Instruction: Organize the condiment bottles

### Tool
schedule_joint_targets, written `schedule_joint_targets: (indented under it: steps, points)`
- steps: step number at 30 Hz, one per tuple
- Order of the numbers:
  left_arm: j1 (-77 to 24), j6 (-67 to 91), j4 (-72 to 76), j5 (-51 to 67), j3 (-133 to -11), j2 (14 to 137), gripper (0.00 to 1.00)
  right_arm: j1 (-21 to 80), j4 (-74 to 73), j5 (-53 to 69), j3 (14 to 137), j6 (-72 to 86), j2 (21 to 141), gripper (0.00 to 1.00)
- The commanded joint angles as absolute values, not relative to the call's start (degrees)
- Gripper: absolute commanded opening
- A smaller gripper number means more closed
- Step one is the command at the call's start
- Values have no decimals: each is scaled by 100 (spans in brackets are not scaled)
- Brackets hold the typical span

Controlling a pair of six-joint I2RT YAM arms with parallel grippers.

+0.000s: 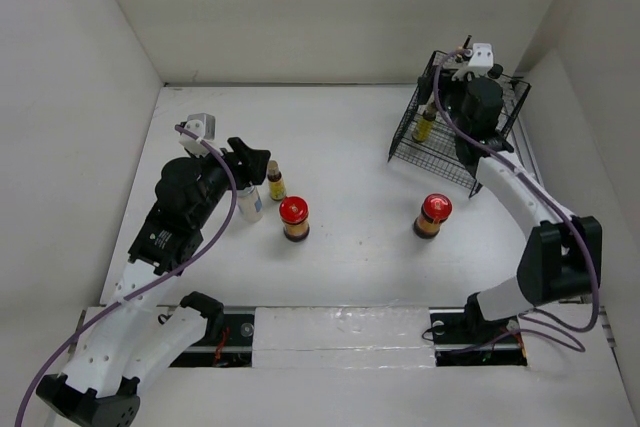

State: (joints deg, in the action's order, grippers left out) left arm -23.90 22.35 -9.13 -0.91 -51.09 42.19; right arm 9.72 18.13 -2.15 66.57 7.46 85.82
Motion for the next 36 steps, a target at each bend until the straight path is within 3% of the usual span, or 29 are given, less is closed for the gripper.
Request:
schedule_joint_targets:
  steps: [1, 4, 5, 6, 8, 11, 14, 15, 19, 28, 36]
  points:
    - [-2373, 2153, -676, -141, -5080, 4148, 65, 1465, 1978, -229, 6434, 703, 8166, 77]
    - [-2373, 2153, -738, -272, -5133, 4148, 65, 1914, 1978, -115, 6022, 703, 7989, 58]
    - [-2373, 2153, -738, -272, -5133, 4148, 65, 2273, 1978, -36, 5907, 703, 7902, 24]
    - [-2373, 2153, -738, -342, -5133, 4079, 65, 2450, 1925, 43, 5680, 703, 7832, 14]
    - [-2373, 2153, -738, -404, -5133, 4017, 65, 3020, 1925, 332, 5459, 703, 7770, 0]
    - [-2373, 2153, -738, -404, -5081, 3964, 65, 3575, 1820, 719, 5090, 230, 7603, 0]
    - [-2373, 2153, -738, -404, -5080, 3964, 65, 4147, 1434, 878, 4843, -193, 7243, 40]
    - [-2373, 2153, -738, -404, -5080, 3964, 65, 4322, 1372, 1123, 4791, -246, 7155, 65]
    - [-2373, 2153, -738, -404, -5080, 3964, 65, 4604, 1195, 1827, 4737, -439, 7171, 91]
    - [-2373, 2153, -738, -343, -5080, 4017, 65, 5290, 1002, 2364, 5598, -834, 8480, 99]
    - [-2373, 2153, -738, -290, -5080, 4017, 65, 5361, 1572, 2049, 5915, -756, 9166, 98]
